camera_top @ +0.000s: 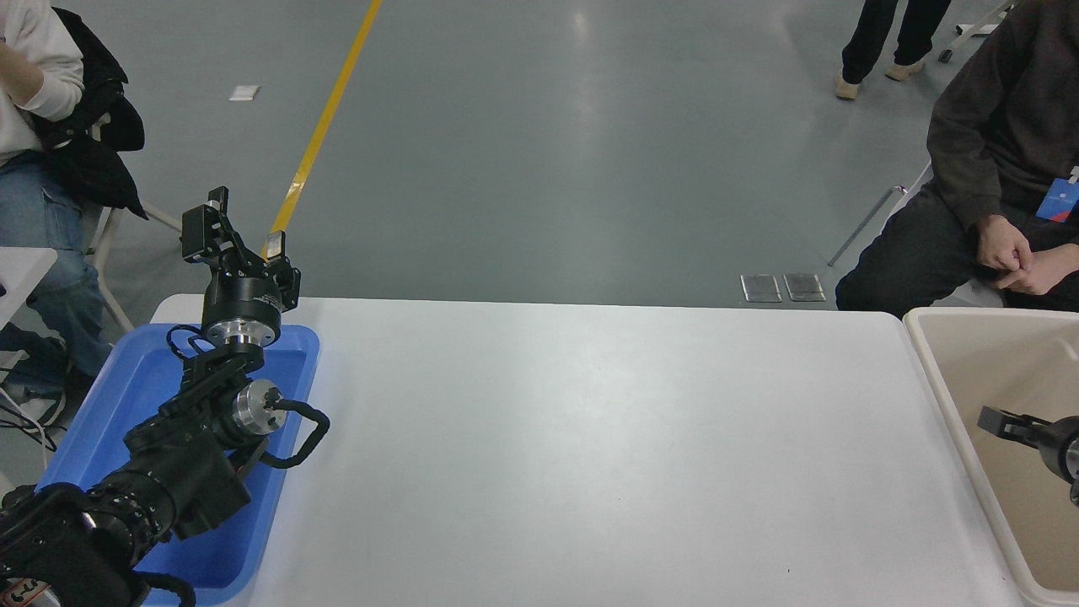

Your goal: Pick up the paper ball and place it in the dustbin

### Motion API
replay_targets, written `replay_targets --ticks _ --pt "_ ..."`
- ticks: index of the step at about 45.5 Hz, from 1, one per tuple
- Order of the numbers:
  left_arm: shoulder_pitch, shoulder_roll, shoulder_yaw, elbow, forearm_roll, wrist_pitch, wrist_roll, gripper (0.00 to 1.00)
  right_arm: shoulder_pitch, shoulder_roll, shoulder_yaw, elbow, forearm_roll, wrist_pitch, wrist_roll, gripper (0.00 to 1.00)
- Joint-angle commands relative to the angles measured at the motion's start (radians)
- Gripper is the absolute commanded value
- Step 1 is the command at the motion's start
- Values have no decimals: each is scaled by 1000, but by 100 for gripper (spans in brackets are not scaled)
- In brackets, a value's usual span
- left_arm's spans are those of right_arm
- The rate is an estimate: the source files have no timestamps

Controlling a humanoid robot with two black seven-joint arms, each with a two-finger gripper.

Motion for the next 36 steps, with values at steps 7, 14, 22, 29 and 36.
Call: replay_targets --ticks 7,14,22,29,36 --pt "0 0 2 0 0 0 -2 100 -70 9 667 363 243 0 -1 100" --pt "0 0 2 0 0 0 0 100 -75 71 748 495 459 6 -1 100" --pt "0 0 2 0 0 0 -2 100 -73 142 843 523 822 84 -1 100" --pt "0 0 2 0 0 0 -2 100 -91 191 891 497 1112 258 -1 100" --pt "0 0 2 0 0 0 0 100 -105 254 894 373 1234 407 -1 100"
